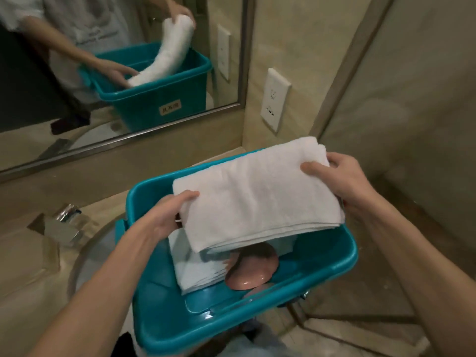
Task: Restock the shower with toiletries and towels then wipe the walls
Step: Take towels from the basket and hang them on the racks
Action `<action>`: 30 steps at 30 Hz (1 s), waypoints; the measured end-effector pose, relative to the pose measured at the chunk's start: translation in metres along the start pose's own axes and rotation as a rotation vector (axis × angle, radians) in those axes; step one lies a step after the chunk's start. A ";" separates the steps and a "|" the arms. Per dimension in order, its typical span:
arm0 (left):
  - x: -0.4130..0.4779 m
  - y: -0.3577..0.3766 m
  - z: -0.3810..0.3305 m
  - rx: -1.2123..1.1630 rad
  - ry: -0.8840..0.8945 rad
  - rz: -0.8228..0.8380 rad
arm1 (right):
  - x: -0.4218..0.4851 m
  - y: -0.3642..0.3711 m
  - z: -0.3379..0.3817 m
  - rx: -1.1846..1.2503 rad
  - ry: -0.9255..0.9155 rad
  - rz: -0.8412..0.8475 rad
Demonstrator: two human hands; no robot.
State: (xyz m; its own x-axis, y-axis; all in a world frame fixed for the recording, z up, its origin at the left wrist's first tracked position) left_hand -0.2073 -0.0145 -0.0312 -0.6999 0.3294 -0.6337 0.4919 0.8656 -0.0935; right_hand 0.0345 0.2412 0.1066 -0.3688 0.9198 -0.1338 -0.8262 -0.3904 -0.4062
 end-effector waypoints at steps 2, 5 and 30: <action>-0.009 -0.002 -0.016 0.021 0.073 0.047 | -0.026 -0.018 0.007 0.096 -0.017 -0.061; -0.025 0.006 -0.046 0.036 0.223 0.152 | -0.072 -0.051 0.013 0.221 -0.052 -0.145; -0.405 0.275 -0.035 0.160 0.683 1.212 | -0.519 -0.342 -0.062 0.304 -0.061 -1.140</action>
State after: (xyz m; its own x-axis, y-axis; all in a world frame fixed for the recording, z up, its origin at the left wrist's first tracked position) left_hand 0.1937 0.1035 0.2265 0.1091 0.9882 0.1073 0.9850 -0.1220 0.1217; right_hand 0.5351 -0.1002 0.2585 0.6344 0.7430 0.2133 -0.7559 0.6540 -0.0300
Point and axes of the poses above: each hand's wrist, its own x-axis towards the middle knuckle, its own y-axis out of the palm, z = x × y, the point moved 6 cm from there along x, towards the middle knuckle, and after that the axes turned 13 degrees about -z, right-handed, at the moved point
